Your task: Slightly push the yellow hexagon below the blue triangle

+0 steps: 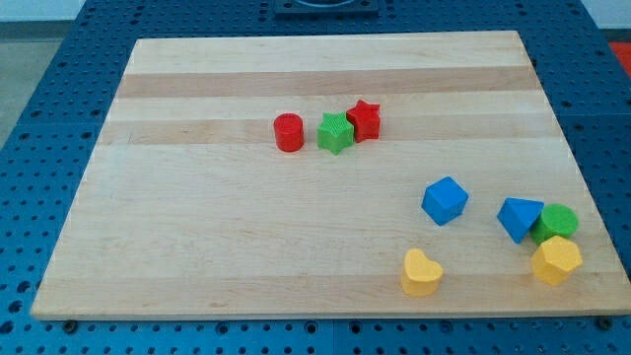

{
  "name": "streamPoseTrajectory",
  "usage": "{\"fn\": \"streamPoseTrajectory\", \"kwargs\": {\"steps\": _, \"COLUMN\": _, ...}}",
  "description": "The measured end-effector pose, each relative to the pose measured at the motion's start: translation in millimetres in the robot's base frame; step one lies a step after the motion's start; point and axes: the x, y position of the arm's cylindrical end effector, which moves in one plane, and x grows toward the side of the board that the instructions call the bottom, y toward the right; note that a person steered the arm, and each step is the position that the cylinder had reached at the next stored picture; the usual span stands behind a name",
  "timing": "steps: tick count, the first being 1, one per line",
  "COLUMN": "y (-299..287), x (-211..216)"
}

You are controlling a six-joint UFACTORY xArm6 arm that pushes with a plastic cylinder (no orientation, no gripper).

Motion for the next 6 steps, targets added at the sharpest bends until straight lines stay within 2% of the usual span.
{"fn": "streamPoseTrajectory", "kwargs": {"steps": 1, "y": -35, "x": 26}}
{"fn": "streamPoseTrajectory", "kwargs": {"steps": 4, "y": -84, "x": -8}}
{"fn": "streamPoseTrajectory", "kwargs": {"steps": 6, "y": -77, "x": -9}}
